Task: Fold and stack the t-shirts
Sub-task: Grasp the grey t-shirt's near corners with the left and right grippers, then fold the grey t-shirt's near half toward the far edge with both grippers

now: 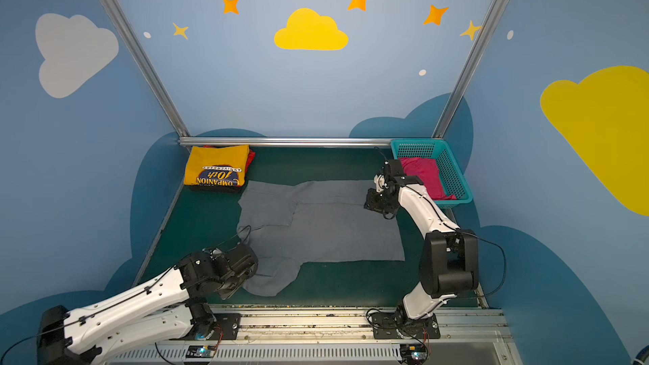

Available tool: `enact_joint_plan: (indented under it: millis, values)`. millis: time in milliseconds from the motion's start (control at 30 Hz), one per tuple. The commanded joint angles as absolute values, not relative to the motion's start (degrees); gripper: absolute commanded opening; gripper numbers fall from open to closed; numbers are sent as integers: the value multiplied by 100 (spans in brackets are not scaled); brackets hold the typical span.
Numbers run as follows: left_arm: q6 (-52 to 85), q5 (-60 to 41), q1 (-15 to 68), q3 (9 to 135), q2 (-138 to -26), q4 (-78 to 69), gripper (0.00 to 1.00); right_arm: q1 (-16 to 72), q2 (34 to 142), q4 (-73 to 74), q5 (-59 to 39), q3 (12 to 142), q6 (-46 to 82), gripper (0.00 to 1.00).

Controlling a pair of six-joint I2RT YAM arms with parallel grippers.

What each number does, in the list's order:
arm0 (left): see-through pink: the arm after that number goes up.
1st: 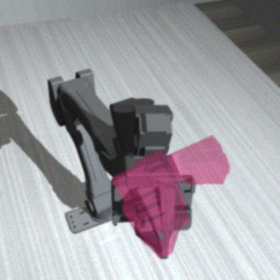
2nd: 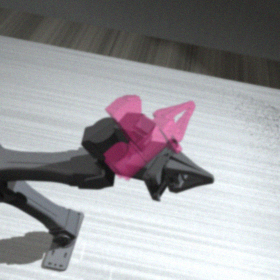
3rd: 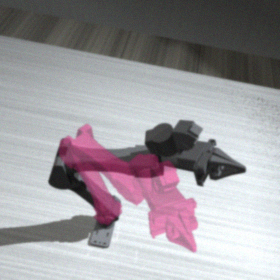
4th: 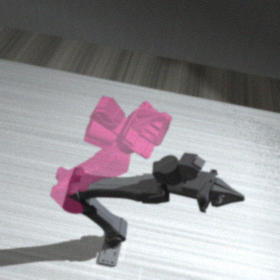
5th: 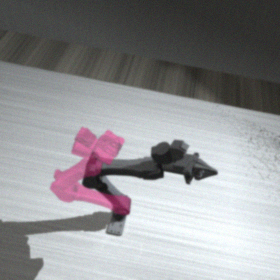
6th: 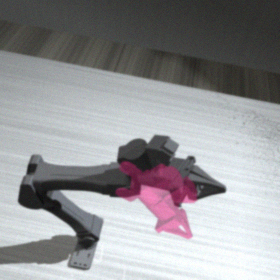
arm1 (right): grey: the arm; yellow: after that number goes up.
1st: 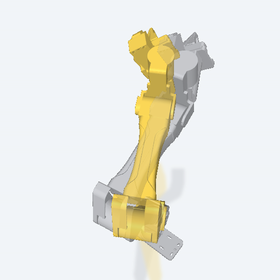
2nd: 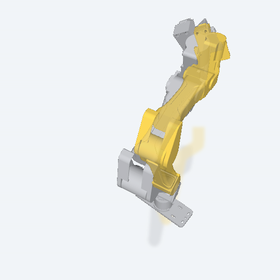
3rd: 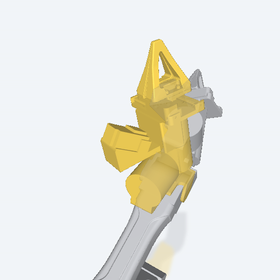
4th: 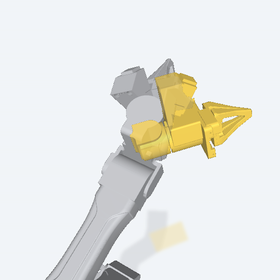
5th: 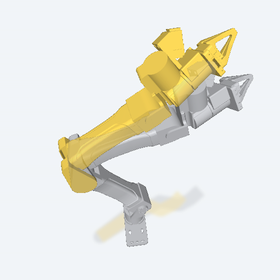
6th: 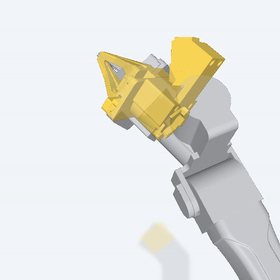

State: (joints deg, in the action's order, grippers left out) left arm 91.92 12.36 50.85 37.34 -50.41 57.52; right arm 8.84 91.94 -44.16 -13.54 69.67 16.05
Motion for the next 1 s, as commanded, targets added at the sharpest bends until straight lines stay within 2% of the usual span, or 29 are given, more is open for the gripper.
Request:
enact_joint_plan:
  millis: [0,167,333,633,867,967]
  values:
    - [8546,1280,4682,3922,-5022,5632,5,756,8974,-4833,-840,6638,1626,36]
    - [7824,974,4075,4187,-5279,5316,5,510,8596,-5000,-383,6058,1838,36]
    - [7355,814,3705,4418,-5628,5126,5,177,8260,-5115,-88,5565,2080,28]
    - [6926,758,3173,4494,-5773,4826,5,-409,8365,-5280,48,5108,2294,24]
    - [6715,681,2937,4551,-5853,4825,5,-446,8445,-5378,88,5008,2373,34]
    - [6719,660,2887,4498,-5824,4808,5,-450,8520,-5363,132,4937,2408,36]
